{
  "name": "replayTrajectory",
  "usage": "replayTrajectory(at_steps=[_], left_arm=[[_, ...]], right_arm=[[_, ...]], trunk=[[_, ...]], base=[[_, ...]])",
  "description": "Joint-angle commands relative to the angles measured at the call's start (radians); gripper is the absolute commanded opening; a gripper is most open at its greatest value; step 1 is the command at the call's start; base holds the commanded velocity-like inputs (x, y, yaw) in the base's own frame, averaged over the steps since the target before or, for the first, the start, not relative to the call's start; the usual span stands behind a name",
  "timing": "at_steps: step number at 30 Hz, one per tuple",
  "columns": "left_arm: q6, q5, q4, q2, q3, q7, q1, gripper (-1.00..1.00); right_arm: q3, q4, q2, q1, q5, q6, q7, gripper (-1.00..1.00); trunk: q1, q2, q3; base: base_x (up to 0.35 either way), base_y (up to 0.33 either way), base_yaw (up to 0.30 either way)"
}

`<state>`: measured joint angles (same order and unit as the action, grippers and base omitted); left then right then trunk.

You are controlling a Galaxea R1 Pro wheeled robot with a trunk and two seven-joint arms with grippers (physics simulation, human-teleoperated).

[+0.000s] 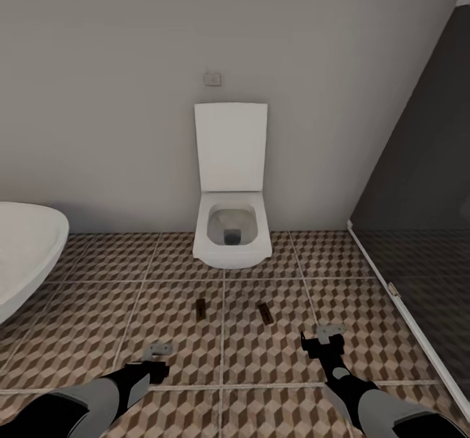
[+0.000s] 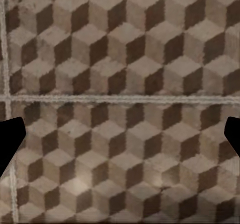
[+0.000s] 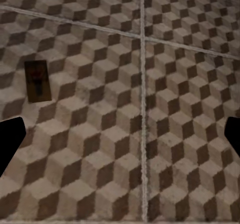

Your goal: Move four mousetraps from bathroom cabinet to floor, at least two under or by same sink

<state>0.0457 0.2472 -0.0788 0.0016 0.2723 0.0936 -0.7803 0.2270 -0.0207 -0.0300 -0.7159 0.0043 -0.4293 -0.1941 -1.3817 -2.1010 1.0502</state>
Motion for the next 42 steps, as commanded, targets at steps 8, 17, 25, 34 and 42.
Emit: replayTrajectory(at_steps=[8, 17, 25, 34, 42], left_arm=[[-0.005, 0.009, -0.001, 0.021, 0.008, 0.001, 0.03, 1.0], [-0.03, 0.01, -0.001, 0.044, 0.008, 0.001, 0.078, 1.0], [-0.044, 0.01, -0.001, 0.052, 0.008, 0.001, 0.122, 1.0], [-0.069, 0.012, 0.0, 0.05, 0.008, 0.001, 0.151, 1.0], [-0.072, 0.021, 0.001, 0.035, 0.008, 0.003, 0.154, 1.0]], right_arm=[[0.008, 0.001, -0.001, 0.032, 0.0, -0.057, -0.005, 1.0], [0.008, 0.002, -0.001, 0.057, 0.0, -0.069, -0.003, 1.0], [0.008, 0.002, -0.001, 0.069, 0.001, -0.106, -0.001, 1.0], [0.008, 0.002, -0.001, 0.087, 0.002, -0.12, -0.001, 1.0], [0.008, 0.002, -0.001, 0.09, 0.002, -0.122, -0.001, 1.0]], trunk=[[0.031, 0.056, -0.038], [0.065, 0.119, -0.08], [0.096, 0.175, -0.118], [0.131, 0.238, -0.161], [0.161, 0.294, -0.199]], base=[[0.0, 0.0, 0.0], [0.0, 0.0, 0.0], [0.0, 0.0, 0.0], [0.0, 0.0, 0.0], [0.0, 0.0, 0.0]])
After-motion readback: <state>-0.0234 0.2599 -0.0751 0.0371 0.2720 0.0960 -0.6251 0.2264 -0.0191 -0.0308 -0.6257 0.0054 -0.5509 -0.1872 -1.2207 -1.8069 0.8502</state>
